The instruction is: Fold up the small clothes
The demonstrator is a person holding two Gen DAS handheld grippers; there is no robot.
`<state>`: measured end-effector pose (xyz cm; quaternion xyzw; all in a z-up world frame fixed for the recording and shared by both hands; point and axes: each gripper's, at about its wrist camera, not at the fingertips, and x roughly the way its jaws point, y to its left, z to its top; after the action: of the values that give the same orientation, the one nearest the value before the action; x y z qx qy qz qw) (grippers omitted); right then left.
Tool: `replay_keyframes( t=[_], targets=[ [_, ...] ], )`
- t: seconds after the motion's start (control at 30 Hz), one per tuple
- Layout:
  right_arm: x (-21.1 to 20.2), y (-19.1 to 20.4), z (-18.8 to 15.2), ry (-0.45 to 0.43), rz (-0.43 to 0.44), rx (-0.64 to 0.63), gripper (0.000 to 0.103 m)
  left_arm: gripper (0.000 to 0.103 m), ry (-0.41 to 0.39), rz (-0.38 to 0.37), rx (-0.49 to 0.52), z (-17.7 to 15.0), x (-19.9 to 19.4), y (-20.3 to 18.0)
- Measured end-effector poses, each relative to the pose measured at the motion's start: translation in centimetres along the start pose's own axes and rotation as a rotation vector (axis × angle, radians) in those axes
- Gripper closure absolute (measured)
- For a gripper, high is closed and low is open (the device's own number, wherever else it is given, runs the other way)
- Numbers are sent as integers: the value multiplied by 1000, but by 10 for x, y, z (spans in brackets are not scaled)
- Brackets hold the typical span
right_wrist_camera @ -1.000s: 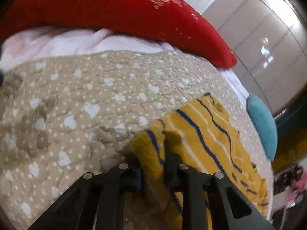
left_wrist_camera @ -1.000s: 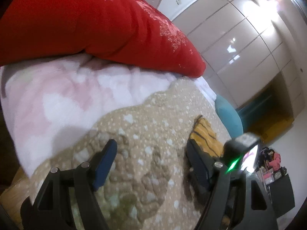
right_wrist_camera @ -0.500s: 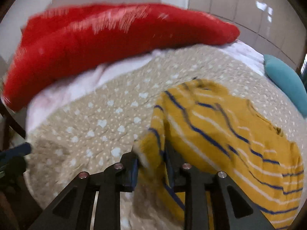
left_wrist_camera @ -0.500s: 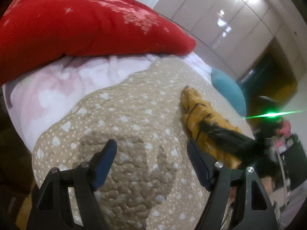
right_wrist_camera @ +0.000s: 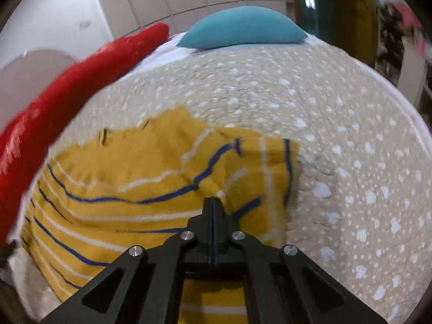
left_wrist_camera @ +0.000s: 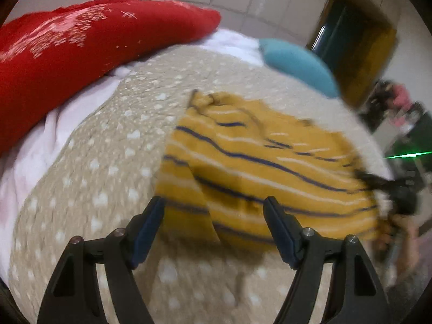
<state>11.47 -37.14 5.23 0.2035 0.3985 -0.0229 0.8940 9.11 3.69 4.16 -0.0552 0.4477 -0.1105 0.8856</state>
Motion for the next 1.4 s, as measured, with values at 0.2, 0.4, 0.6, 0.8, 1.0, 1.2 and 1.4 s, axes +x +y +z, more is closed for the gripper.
replay_keyframes(
  t=[0.2,0.4,0.6,0.8,1.0,1.2,1.4],
  targets=[
    [-16,38,-9,-55,-135,-154,102,23,59,61,3,0,50,21],
    [-26,86,-17,-89,56,-253,80,18,-4,84,46,-10,49,15],
    [39,62,15,-5,-35,-192,77,16,-6,64,32,-11,49,18],
    [12,12,25,-48,-115,26,103,15,-14,89,50,-12,51,13],
    [-38,69,-19,-110,40,-156,76,14,-15,94,54,-11,52,13],
    [-2,126,-55,-28,53,-348,76,14,-17,99,56,-11,51,13],
    [-7,76,-48,-33,-6,-251,78,12,-19,119,61,-12,50,11]
  ],
)
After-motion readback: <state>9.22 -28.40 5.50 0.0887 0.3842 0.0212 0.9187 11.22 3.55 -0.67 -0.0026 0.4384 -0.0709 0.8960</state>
